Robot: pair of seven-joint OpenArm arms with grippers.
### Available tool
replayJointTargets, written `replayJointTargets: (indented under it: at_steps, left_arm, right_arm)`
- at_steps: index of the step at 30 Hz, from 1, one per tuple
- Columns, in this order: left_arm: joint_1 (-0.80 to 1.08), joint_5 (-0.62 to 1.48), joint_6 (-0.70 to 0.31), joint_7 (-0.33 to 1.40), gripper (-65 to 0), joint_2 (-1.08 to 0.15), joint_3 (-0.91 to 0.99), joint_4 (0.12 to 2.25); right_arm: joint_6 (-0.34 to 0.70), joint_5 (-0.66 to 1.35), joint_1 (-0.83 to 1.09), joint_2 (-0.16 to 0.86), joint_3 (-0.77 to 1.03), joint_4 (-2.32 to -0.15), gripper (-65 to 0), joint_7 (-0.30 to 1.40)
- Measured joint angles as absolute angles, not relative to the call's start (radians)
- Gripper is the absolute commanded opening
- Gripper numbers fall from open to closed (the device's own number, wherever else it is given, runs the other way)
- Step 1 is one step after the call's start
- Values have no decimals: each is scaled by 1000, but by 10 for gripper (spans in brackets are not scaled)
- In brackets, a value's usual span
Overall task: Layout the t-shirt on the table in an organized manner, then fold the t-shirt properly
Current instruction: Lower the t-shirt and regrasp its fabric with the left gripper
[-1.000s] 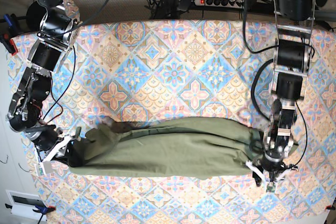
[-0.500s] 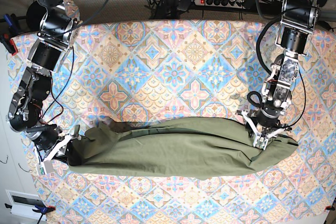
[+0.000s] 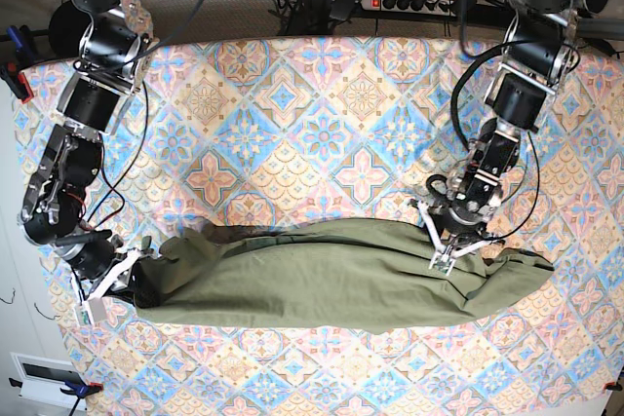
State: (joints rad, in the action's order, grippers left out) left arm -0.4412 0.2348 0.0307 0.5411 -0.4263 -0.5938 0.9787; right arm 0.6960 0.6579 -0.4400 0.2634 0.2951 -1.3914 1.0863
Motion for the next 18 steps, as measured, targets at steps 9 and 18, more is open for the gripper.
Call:
replayJointTargets:
  at_steps: [9, 18]
  left_arm:
    - [-480, 118, 20, 481, -650, -366, -627, 952]
    - [-511, 35, 1, 516, -650, -400, -622, 1128]
  right_arm:
    - [696, 656, -441, 266, 300, -1391, -643, 1085]
    - [696, 655, -442, 268, 301, -1392, -643, 1087]
